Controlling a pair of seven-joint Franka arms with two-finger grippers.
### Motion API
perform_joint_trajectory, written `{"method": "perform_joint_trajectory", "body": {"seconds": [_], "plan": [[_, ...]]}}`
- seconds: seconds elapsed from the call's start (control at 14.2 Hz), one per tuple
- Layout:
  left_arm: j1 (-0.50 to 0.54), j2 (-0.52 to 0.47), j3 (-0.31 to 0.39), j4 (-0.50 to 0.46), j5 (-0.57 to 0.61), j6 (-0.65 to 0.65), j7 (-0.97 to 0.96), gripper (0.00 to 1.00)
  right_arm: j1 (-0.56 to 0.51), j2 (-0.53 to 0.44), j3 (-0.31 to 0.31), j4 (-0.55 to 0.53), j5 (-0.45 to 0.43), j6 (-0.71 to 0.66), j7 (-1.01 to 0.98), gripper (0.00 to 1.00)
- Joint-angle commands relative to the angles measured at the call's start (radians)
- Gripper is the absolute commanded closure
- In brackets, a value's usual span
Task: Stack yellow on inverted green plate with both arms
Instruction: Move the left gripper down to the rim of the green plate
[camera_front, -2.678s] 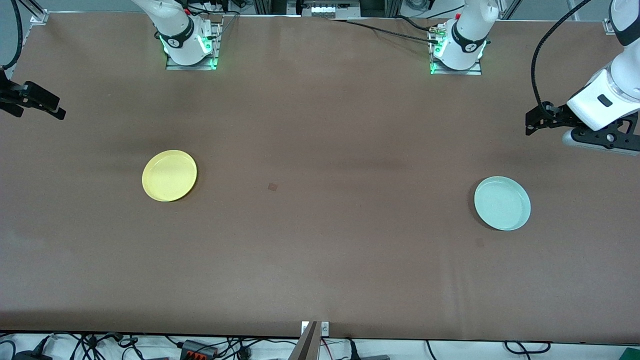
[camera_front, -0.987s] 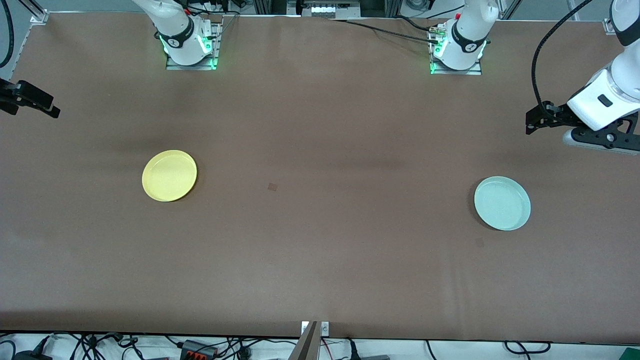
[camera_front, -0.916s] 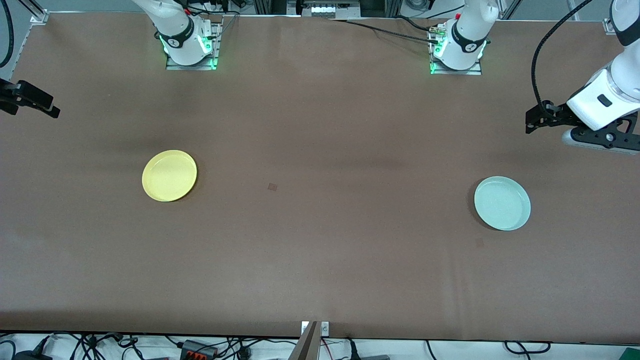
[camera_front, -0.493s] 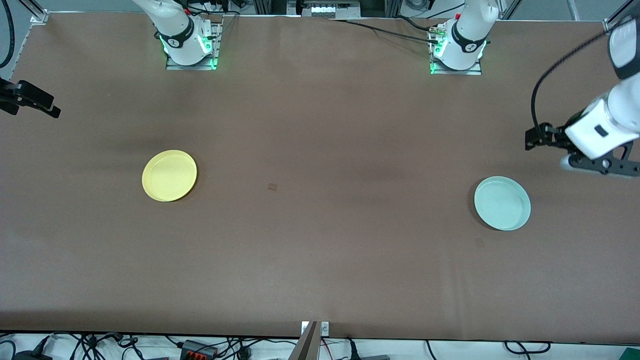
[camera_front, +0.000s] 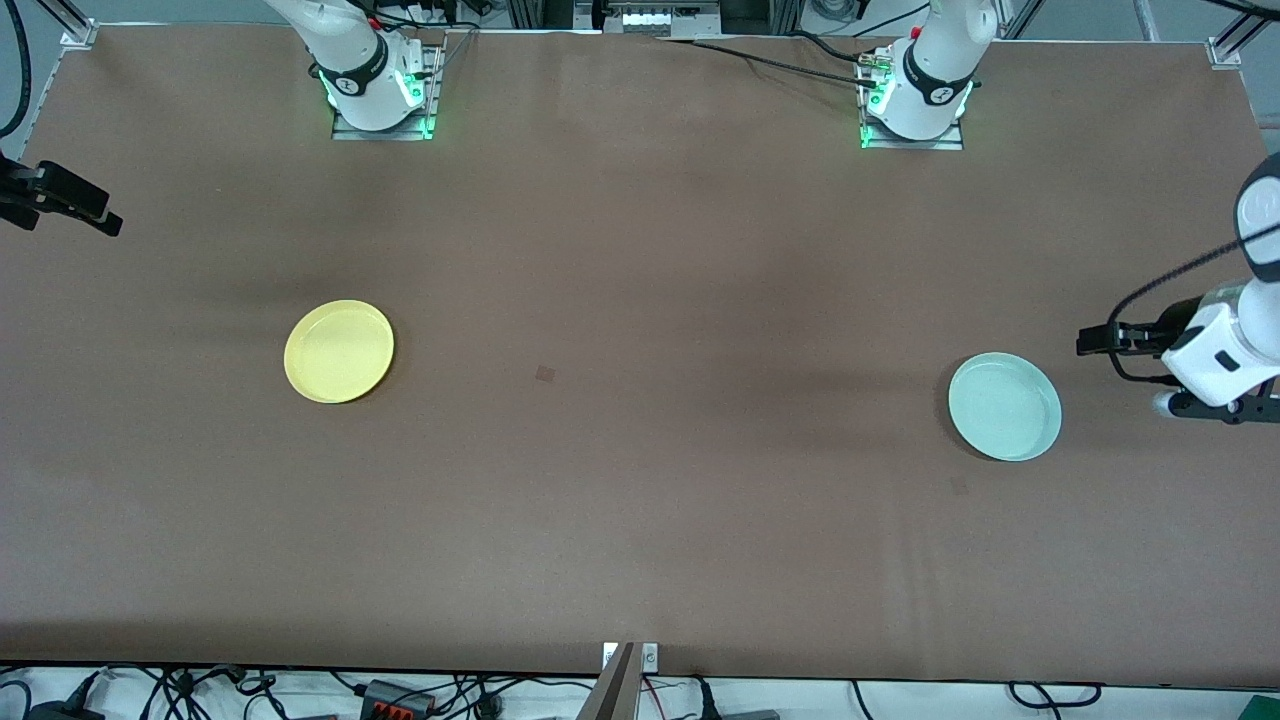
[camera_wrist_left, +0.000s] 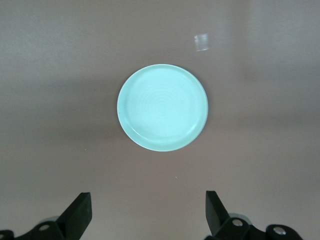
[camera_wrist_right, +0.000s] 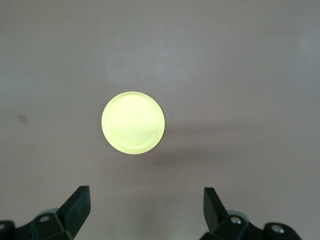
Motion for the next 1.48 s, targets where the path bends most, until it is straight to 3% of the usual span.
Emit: {"method": "perform_joint_trajectory", "body": {"seconds": [0.0,0.42,0.78,1.41], "plan": [[0.055,0.077,-0.007,0.008,0.018,0.093,0.099,0.0,-0.009,-0.002,0.008,-0.003,0.005,-0.004,-0.017,0.0],[0.144,0.142,-0.018,-0.208,0.006,0.442,0.212,0.0,-0.009,-0.002,0.008,-0.003,0.005,-0.004,-0.017,0.0],[0.217,0.237,-0.054,-0.203,-0.131,0.498,0.351,0.02,-0.013,-0.002,0.006,-0.005,0.005,-0.005,-0.017,0.0],[0.224,0.298,-0.056,-0.196,-0.2,0.548,0.391,0.36,-0.01,0.022,0.008,-0.01,0.005,-0.01,-0.018,0.0]]}}
